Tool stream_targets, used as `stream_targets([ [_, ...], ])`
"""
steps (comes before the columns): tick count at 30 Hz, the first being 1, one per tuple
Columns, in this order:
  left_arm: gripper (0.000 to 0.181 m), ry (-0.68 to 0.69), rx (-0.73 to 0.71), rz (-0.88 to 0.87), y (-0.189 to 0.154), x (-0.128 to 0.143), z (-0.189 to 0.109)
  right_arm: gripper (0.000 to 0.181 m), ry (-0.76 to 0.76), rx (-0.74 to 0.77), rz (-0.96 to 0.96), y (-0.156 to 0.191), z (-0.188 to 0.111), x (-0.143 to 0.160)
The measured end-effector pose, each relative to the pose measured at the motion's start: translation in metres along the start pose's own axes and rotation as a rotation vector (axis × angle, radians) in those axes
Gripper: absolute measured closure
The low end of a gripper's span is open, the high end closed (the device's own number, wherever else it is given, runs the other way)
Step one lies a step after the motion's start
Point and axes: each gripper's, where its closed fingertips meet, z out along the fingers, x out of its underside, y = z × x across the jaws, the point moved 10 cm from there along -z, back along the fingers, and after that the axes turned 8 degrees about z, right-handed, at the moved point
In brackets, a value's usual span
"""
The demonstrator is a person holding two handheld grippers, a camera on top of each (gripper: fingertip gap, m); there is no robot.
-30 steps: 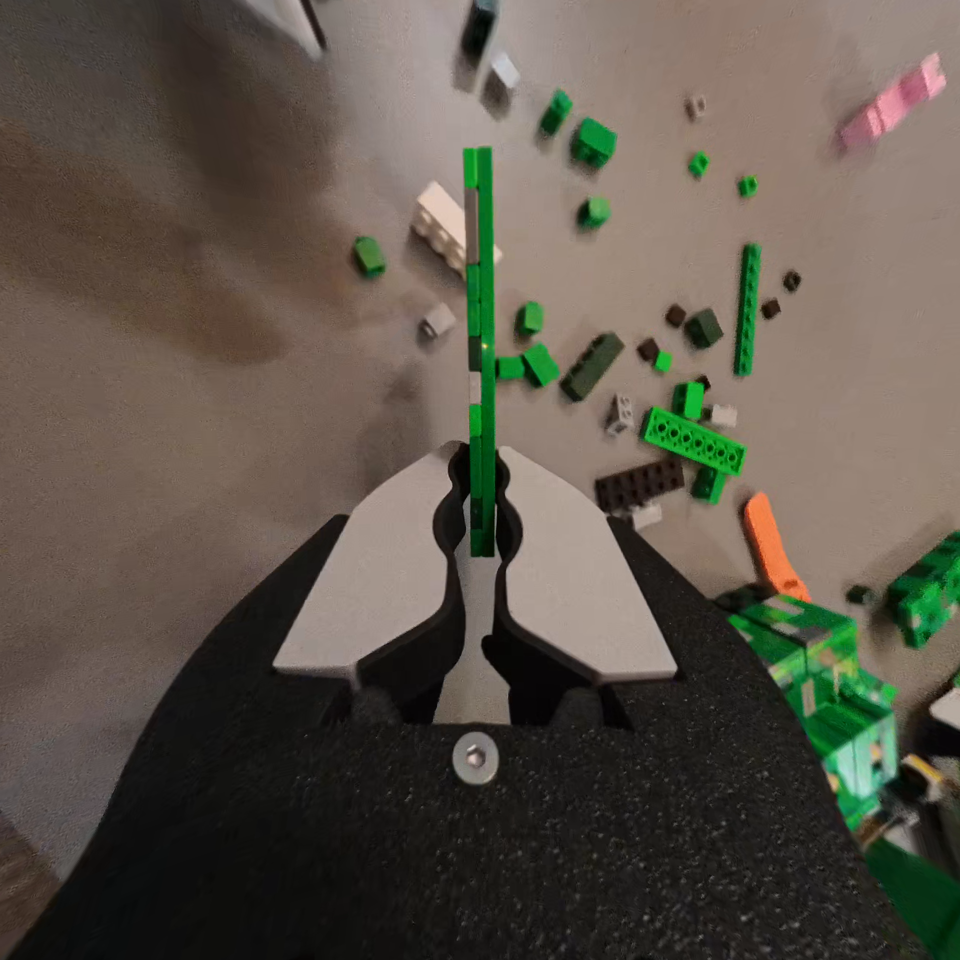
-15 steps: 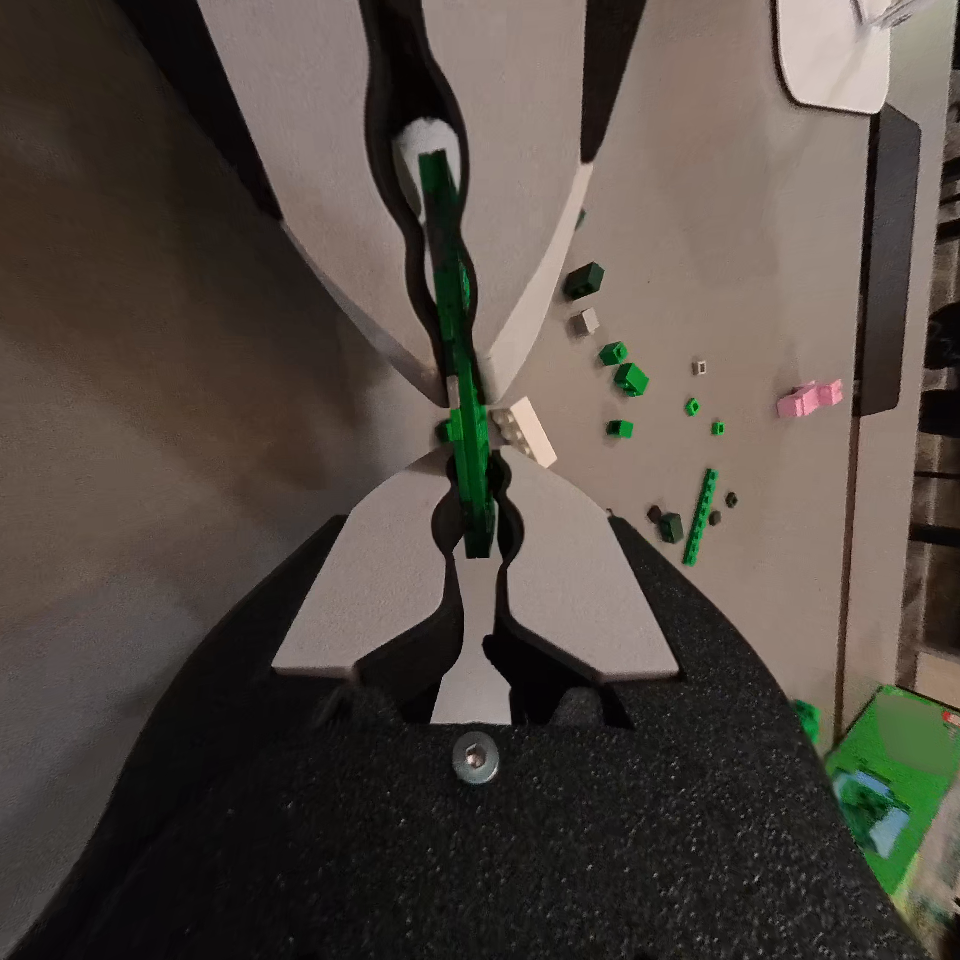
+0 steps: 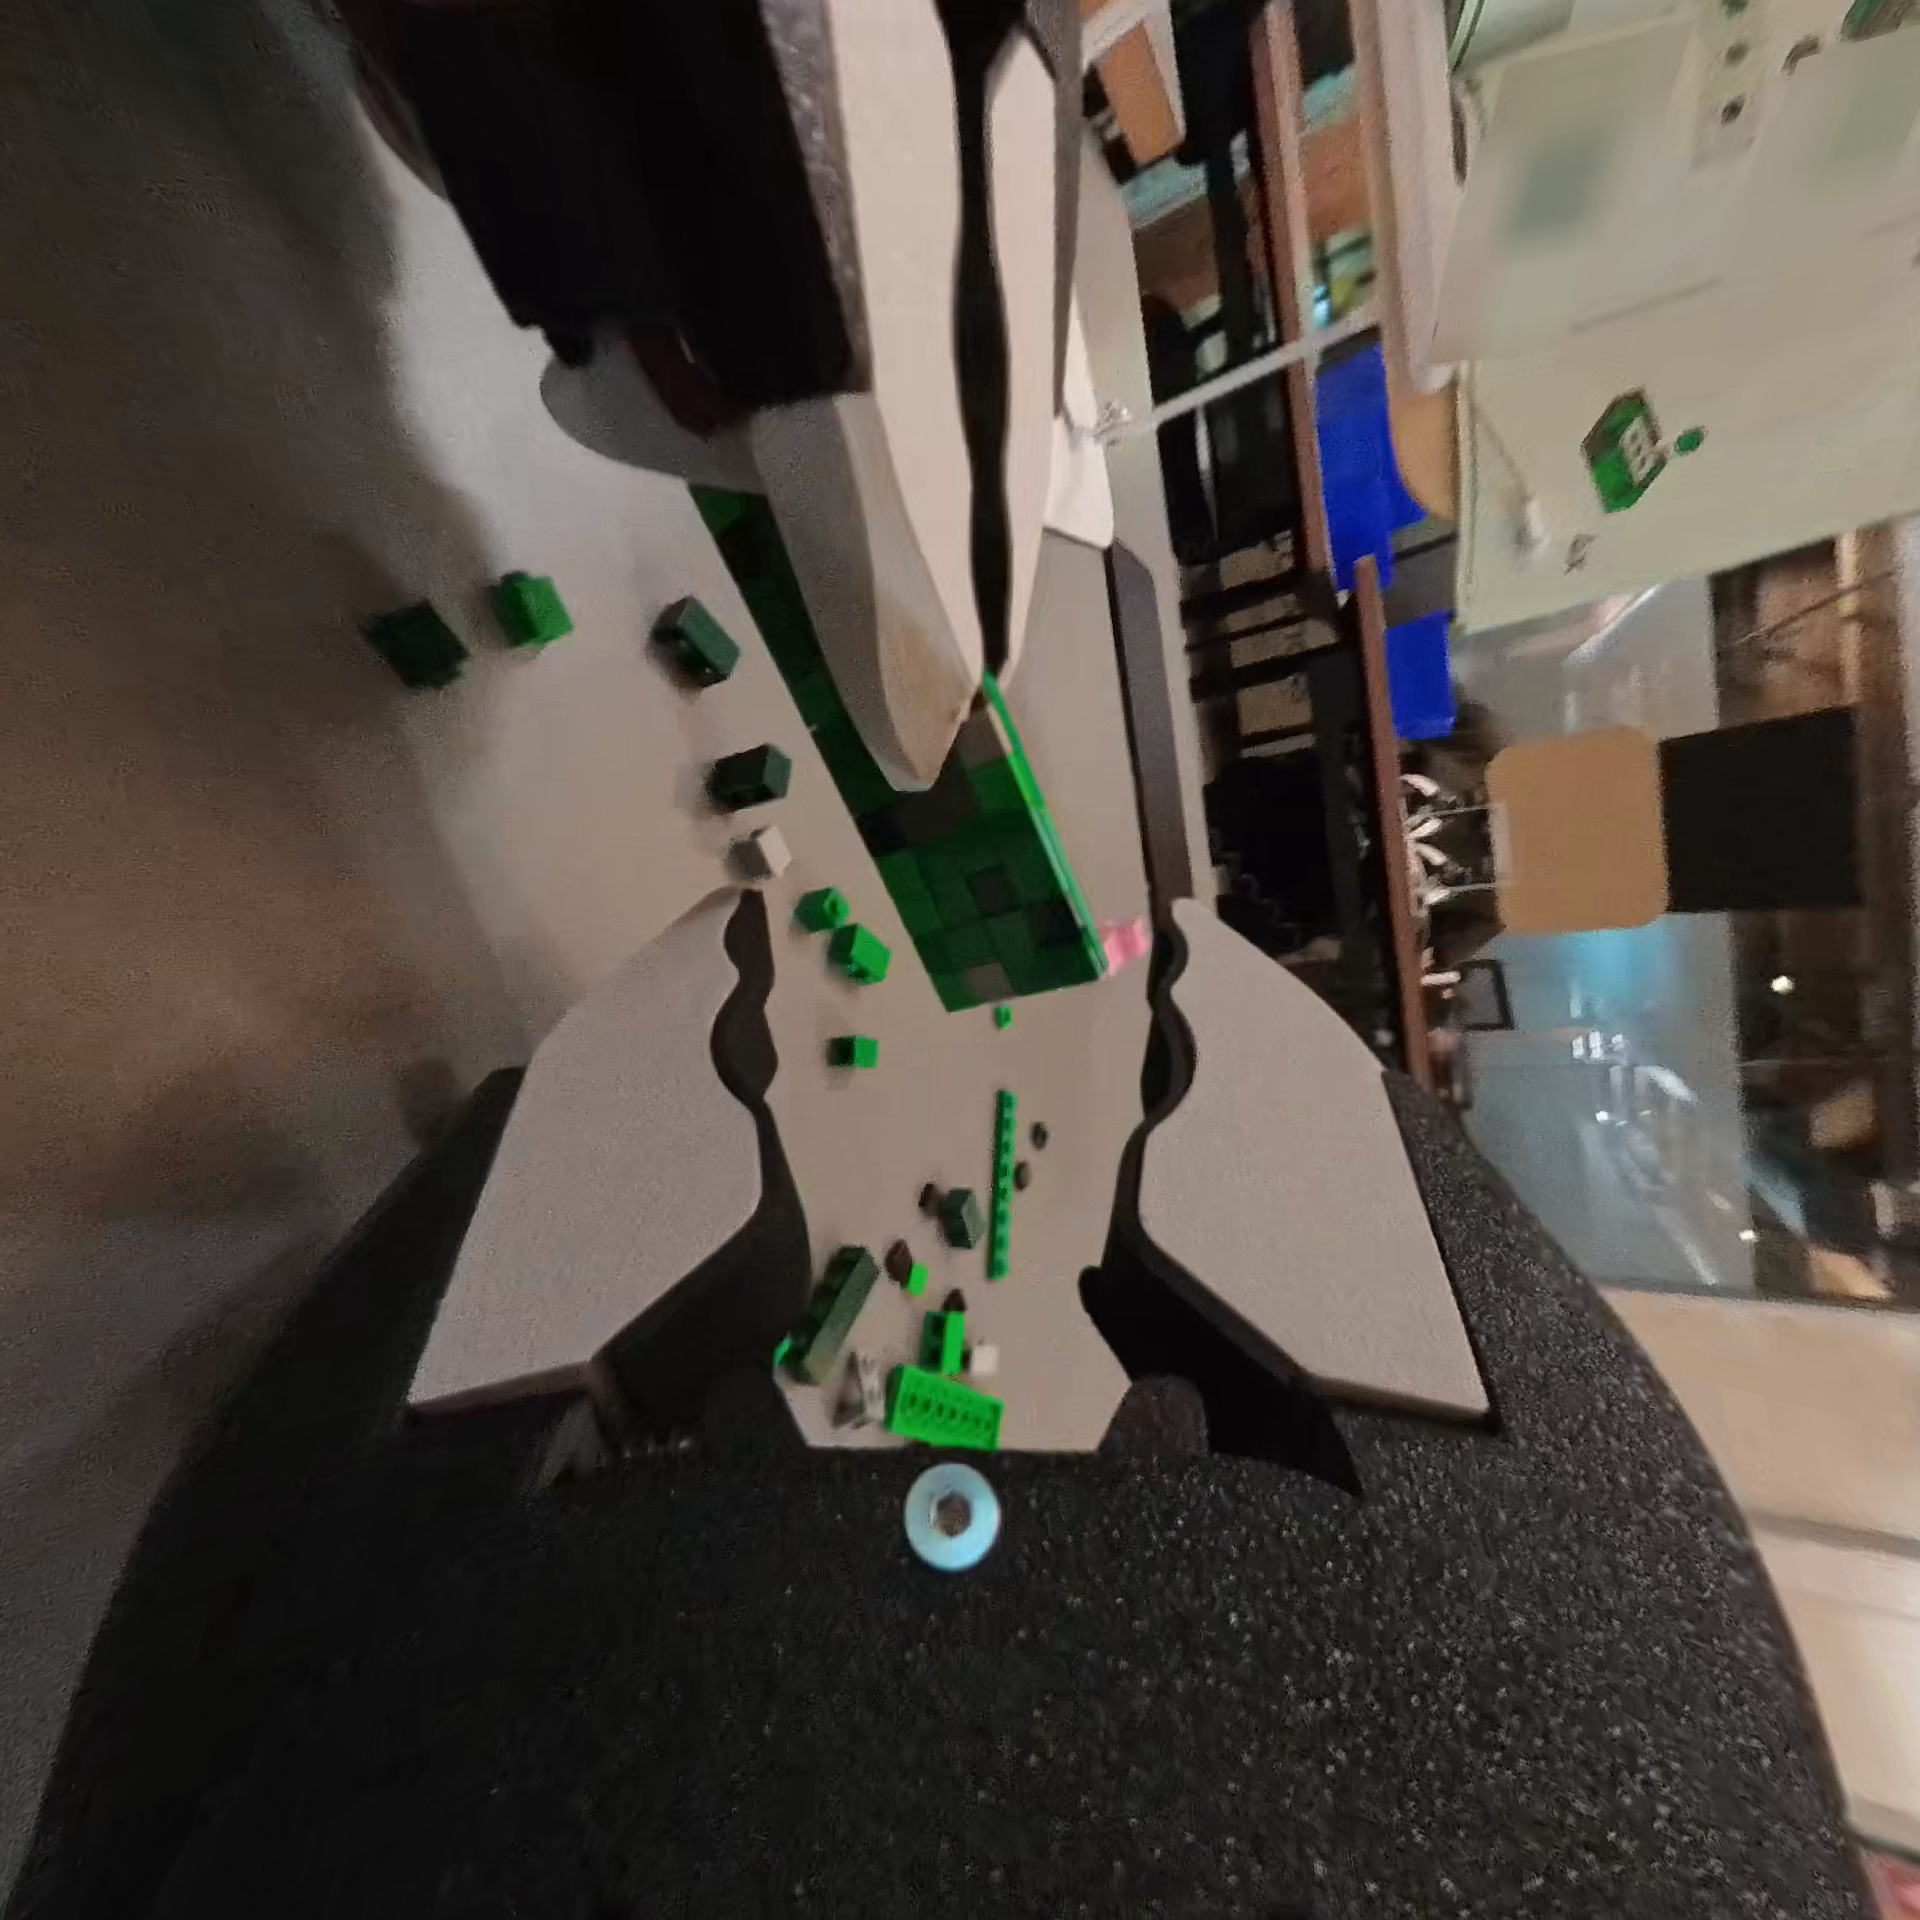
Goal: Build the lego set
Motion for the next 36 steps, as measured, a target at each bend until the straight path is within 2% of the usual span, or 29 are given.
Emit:
stream_targets([
  [1, 0.175, -0.009, 0.003, -0.025, 0.003, 0.000, -0.002, 0.114, -0.022, 0.022, -0.045, 0.001, 0.004, -0.004],
  [4, 0.175, -0.026, -0.003, -0.056, 0.011, 0.003, -0.006, 0.116, -0.043, 0.063, -0.117, 0.003, 0.019, -0.008],
  [7, 0.175, -0.001, -0.068, -0.053, 0.017, 0.005, -0.010, 0.117, -0.026, 0.082, -0.075, 0.004, 0.030, -0.002],
  [11, 0.175, 0.154, -0.322, 0.048, 0.027, 0.008, -0.016, 0.121, 0.004, 0.095, 0.015, -0.001, 0.026, 0.013],
  [17, 0.175, 0.447, -0.476, 0.240, 0.032, 0.017, -0.014, 0.123, 0.001, 0.070, 0.333, -0.016, 0.012, 0.042],
  [23, 0.175, 0.577, -0.480, 0.334, 0.029, 0.027, -0.006, 0.126, 0.031, 0.084, 0.607, -0.038, -0.006, 0.066],
  [25, 0.171, 0.590, -0.465, 0.335, 0.028, 0.027, -0.005, 0.130, 0.056, 0.096, 0.724, -0.053, -0.019, 0.079],
  [26, 0.164, 0.590, -0.445, 0.329, 0.027, 0.026, -0.004, 0.133, 0.078, 0.103, 0.776, -0.064, -0.027, 0.089],
  [30, 0.138, 0.571, -0.372, 0.274, 0.024, 0.022, -0.003, 0.134, 0.245, 0.106, 0.979, -0.136, -0.048, 0.140],
  [32, 0.128, 0.551, -0.349, 0.237, 0.024, 0.020, -0.003, 0.141, 0.363, 0.069, 1.056, -0.175, -0.042, 0.169],
  [36, 0.111, 0.495, -0.365, 0.200, 0.027, 0.020, -0.005, 0.133, 0.634, -0.112, 1.202, -0.223, 0.007, 0.230],
])
